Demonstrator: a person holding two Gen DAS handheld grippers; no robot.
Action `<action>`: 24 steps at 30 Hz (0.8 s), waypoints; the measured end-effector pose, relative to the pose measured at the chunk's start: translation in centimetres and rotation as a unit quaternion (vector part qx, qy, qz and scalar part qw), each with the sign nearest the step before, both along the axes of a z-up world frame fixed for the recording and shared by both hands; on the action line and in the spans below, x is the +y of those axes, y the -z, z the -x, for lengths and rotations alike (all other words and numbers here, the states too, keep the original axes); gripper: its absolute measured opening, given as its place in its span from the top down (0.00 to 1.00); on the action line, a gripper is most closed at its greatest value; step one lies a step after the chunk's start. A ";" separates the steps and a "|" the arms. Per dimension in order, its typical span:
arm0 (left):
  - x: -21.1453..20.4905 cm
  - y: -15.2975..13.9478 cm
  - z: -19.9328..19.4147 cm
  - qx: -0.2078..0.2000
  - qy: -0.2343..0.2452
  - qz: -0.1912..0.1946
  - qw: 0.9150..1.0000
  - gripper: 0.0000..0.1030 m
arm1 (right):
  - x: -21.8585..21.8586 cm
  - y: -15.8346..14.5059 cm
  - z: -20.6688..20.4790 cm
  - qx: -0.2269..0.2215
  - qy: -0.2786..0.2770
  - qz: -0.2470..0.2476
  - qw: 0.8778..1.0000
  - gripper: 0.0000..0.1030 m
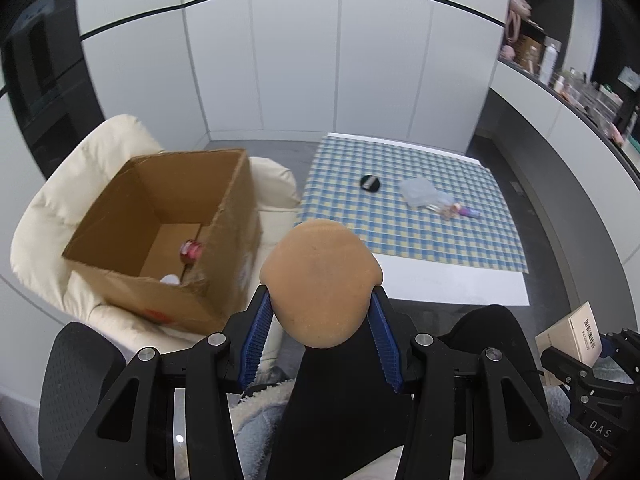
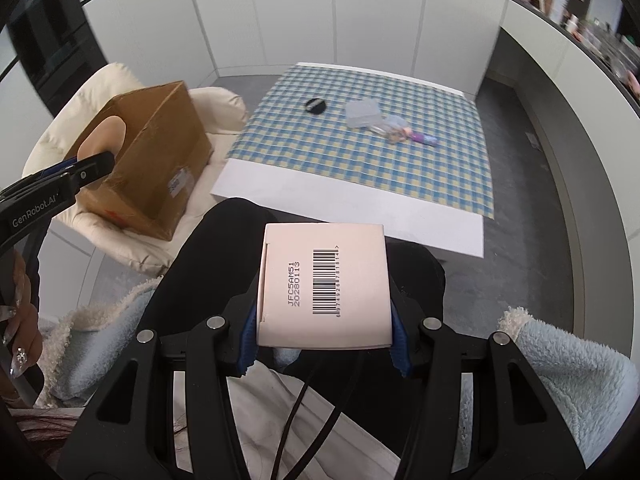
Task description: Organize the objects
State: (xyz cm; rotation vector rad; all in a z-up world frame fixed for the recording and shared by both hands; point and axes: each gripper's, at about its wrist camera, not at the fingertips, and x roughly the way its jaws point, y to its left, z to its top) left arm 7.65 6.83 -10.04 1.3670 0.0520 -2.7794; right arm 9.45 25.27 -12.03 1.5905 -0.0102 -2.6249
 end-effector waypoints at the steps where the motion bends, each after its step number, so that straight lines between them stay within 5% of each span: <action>1: -0.4 0.0 -0.1 0.000 -0.006 0.000 1.000 0.52 | -0.4 0.0 0.1 0.001 -0.006 -0.001 1.000 0.48; 24: -10.8 0.7 -4.4 -0.007 -0.147 -0.009 0.989 0.52 | -12.2 -0.6 3.0 0.012 -0.181 -0.011 0.983 0.48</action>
